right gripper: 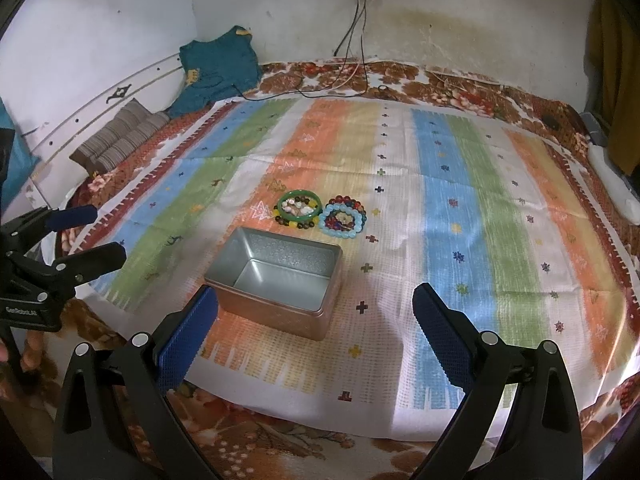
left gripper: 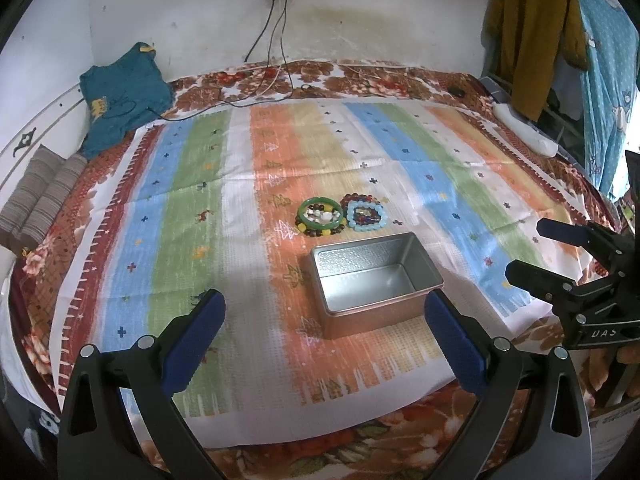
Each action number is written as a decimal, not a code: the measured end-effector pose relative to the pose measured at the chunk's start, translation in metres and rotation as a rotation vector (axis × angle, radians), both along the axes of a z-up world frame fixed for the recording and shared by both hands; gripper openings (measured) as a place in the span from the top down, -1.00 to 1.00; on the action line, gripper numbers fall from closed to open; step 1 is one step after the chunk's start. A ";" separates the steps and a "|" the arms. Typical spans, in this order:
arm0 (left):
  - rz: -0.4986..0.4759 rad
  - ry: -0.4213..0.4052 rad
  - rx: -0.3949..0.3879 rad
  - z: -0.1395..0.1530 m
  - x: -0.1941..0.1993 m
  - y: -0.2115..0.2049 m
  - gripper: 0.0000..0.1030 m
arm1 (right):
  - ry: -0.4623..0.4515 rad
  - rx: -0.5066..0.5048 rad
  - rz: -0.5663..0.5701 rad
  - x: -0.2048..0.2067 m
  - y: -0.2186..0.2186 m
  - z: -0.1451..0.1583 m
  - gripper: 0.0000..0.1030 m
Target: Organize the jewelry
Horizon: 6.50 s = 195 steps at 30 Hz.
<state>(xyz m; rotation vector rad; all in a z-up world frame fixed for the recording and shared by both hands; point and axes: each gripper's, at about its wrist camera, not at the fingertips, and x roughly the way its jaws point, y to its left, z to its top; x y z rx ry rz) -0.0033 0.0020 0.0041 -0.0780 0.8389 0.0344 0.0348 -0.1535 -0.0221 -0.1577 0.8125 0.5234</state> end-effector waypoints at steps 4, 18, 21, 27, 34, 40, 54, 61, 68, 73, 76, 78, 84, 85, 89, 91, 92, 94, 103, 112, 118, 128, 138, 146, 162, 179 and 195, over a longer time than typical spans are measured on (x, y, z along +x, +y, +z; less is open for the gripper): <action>0.010 -0.002 -0.001 0.002 -0.001 0.002 -0.89 | 0.009 0.006 0.010 0.001 0.000 -0.001 -0.92; 0.042 0.019 -0.031 0.001 0.005 0.010 -0.89 | 0.015 -0.006 -0.005 0.006 0.002 -0.003 -0.92; 0.056 0.041 -0.045 -0.001 0.010 0.013 -0.89 | 0.020 -0.009 -0.007 0.008 0.003 -0.004 -0.92; 0.109 0.059 -0.045 -0.002 0.027 0.028 -0.89 | 0.068 0.013 -0.035 0.025 0.000 -0.009 -0.92; 0.134 0.073 -0.007 -0.004 0.040 0.029 -0.89 | 0.100 0.001 -0.021 0.036 0.008 -0.015 -0.92; 0.139 0.076 0.003 -0.004 0.057 0.032 -0.89 | 0.102 -0.040 -0.031 0.047 0.014 -0.019 -0.92; 0.132 0.107 0.037 -0.011 0.094 0.025 -0.89 | 0.123 -0.056 -0.051 0.076 0.017 -0.023 -0.92; 0.141 0.123 0.035 -0.015 0.109 0.029 -0.89 | 0.139 -0.061 -0.057 0.087 0.018 -0.027 -0.92; 0.162 0.140 0.035 -0.021 0.128 0.034 -0.89 | 0.157 -0.080 -0.064 0.103 0.023 -0.034 -0.92; 0.176 0.153 0.031 -0.026 0.140 0.039 -0.89 | 0.185 -0.094 -0.077 0.115 0.024 -0.041 -0.92; 0.175 0.149 0.048 -0.026 0.144 0.039 -0.89 | 0.186 -0.098 -0.089 0.121 0.025 -0.043 -0.92; 0.168 0.151 0.067 -0.027 0.148 0.037 -0.89 | 0.193 -0.091 -0.094 0.125 0.025 -0.044 -0.92; 0.164 0.174 0.046 -0.033 0.160 0.041 -0.89 | 0.198 -0.103 -0.093 0.134 0.029 -0.047 -0.92; 0.164 0.176 0.042 -0.034 0.162 0.042 -0.89 | 0.199 -0.102 -0.092 0.135 0.029 -0.047 -0.92; 0.167 0.191 0.033 -0.041 0.171 0.045 -0.89 | 0.207 -0.106 -0.093 0.143 0.032 -0.050 -0.92; 0.169 0.205 0.029 -0.045 0.177 0.047 -0.89 | 0.213 -0.112 -0.094 0.147 0.033 -0.053 -0.92; 0.170 0.211 0.027 -0.047 0.179 0.048 -0.89 | 0.216 -0.116 -0.095 0.149 0.034 -0.054 -0.92; 0.170 0.220 0.022 -0.050 0.184 0.049 -0.89 | 0.224 -0.118 -0.096 0.154 0.036 -0.057 -0.92; 0.149 0.254 0.037 -0.066 0.206 0.051 -0.88 | 0.262 -0.144 -0.099 0.176 0.043 -0.074 -0.92; 0.123 0.294 0.041 -0.083 0.226 0.057 -0.88 | 0.285 -0.195 -0.104 0.195 0.051 -0.093 -0.92; 0.105 0.320 0.051 -0.095 0.236 0.056 -0.82 | 0.310 -0.206 -0.100 0.204 0.056 -0.102 -0.92; 0.069 0.368 0.062 -0.116 0.250 0.053 -0.67 | 0.309 -0.252 -0.134 0.219 0.063 -0.113 -0.91; 0.068 0.394 0.043 -0.132 0.267 0.055 -0.42 | 0.347 -0.259 -0.138 0.235 0.069 -0.127 -0.65; 0.025 0.431 0.055 -0.147 0.276 0.048 0.19 | 0.359 -0.274 -0.133 0.243 0.072 -0.137 -0.37; -0.012 0.444 0.079 -0.157 0.282 0.036 0.87 | 0.385 -0.281 -0.089 0.242 0.078 -0.150 0.70; 0.014 0.409 0.071 -0.137 0.270 0.035 0.87 | 0.347 -0.256 -0.058 0.234 0.078 -0.137 0.77; 0.054 0.306 0.033 -0.091 0.243 0.040 0.87 | 0.198 -0.187 -0.036 0.207 0.086 -0.087 0.77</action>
